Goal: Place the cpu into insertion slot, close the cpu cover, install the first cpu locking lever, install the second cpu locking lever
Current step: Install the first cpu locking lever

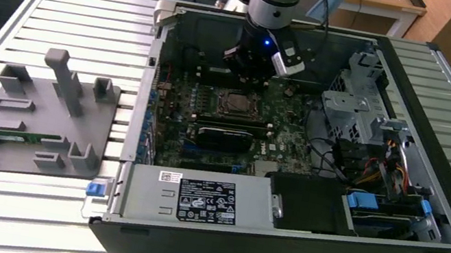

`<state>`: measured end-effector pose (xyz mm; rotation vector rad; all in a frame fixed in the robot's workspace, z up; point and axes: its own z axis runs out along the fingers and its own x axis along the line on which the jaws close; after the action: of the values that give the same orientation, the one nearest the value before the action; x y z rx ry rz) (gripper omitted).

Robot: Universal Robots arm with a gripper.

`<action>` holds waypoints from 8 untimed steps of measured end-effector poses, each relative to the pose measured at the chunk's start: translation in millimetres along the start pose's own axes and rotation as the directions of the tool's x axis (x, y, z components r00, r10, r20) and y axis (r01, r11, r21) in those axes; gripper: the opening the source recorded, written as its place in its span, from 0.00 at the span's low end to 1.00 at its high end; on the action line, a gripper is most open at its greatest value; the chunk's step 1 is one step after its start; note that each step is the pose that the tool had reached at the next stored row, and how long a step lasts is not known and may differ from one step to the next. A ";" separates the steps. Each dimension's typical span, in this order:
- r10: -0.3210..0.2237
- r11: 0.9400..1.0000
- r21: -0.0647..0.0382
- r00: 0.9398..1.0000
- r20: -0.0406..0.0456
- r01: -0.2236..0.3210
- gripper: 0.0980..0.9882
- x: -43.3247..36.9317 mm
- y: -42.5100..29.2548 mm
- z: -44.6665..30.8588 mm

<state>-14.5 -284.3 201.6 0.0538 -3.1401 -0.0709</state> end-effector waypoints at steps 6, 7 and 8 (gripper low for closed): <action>0.000 0.999 0.035 1.000 -0.002 0.000 0.01 0.0 1.0 2.9; 0.000 0.999 0.041 1.000 -0.002 0.000 0.01 0.0 1.3 3.5; 0.000 0.999 0.045 1.000 -0.002 0.000 0.01 0.0 1.7 4.2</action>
<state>-14.6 -282.4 197.5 0.0537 -3.1397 0.0003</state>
